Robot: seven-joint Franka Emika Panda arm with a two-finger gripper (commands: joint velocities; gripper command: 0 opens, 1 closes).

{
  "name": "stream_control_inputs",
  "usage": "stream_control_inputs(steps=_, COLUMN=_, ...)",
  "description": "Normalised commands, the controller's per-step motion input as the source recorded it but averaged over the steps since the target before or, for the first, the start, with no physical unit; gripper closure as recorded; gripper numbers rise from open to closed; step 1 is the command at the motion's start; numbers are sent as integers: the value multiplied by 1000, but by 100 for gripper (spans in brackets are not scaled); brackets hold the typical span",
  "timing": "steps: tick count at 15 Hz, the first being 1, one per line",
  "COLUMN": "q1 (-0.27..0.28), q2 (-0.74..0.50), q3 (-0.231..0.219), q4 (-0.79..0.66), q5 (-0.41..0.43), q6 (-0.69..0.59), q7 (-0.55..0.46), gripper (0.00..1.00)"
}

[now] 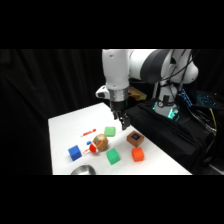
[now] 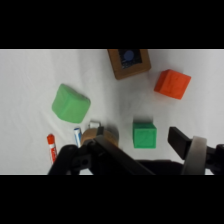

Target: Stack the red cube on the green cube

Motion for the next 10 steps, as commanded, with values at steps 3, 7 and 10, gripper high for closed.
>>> stream_control_inputs(steps=3, q1=105, q2=-213, q3=99, q4=-311, q5=143, q6=286, q7=308, gripper=0)
stream_control_inputs(steps=7, q1=102, q2=-163, q3=84, q4=-288, q5=103, q6=330, q7=339, gripper=0)
stream_control_inputs(steps=10, q1=84, q2=-92, q3=61, q4=-245, q5=94, q6=346, q7=322, gripper=0)
